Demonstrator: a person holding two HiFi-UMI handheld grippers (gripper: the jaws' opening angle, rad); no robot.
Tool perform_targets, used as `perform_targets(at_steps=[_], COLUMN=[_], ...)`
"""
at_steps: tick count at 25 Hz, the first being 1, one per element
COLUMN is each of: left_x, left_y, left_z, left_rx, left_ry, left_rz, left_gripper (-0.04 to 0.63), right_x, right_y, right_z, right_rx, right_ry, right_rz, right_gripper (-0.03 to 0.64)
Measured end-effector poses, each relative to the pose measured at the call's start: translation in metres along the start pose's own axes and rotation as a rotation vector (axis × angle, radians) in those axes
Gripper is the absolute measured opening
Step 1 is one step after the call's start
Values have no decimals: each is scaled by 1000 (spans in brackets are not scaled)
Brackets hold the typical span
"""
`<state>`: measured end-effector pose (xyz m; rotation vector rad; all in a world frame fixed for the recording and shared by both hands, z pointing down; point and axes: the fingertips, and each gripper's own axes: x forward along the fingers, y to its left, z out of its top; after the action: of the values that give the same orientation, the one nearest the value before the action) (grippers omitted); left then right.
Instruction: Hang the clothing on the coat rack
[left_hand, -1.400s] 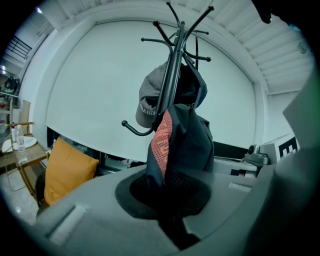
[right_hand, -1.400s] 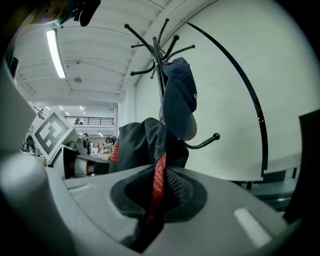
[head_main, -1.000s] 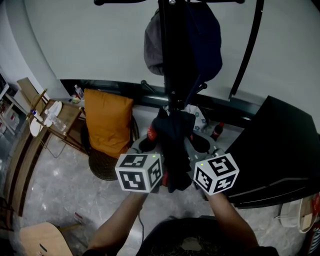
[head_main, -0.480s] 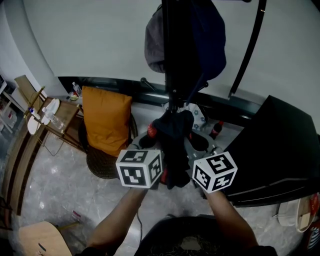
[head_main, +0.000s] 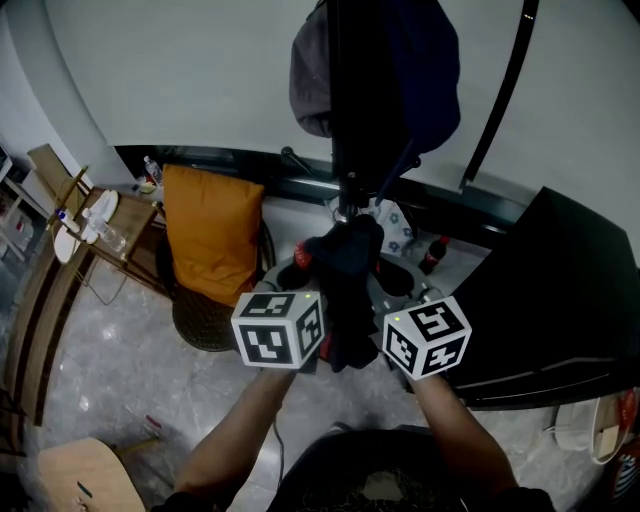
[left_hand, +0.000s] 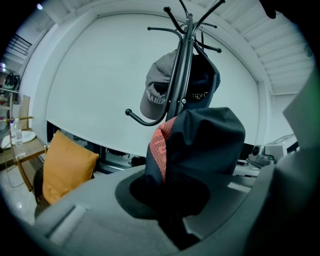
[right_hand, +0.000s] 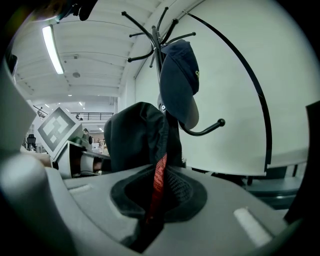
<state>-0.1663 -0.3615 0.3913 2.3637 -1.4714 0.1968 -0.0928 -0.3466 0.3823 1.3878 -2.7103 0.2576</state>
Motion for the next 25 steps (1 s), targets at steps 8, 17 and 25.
perform_targets(at_steps=[8, 17, 25], left_x=[3, 9, 13], left_y=[2, 2, 1], left_z=[-3, -11, -16], left_rx=[-4, -14, -14], left_ry=[9, 25, 38], left_rz=[0, -9, -15], left_gripper=[26, 26, 26], right_x=[5, 9, 11], right_y=[0, -3, -5], right_z=[-4, -12, -18], right_rx=[8, 14, 16], right_ry=[2, 16, 25], right_rz=[2, -4, -9], right_gripper=[35, 35, 35])
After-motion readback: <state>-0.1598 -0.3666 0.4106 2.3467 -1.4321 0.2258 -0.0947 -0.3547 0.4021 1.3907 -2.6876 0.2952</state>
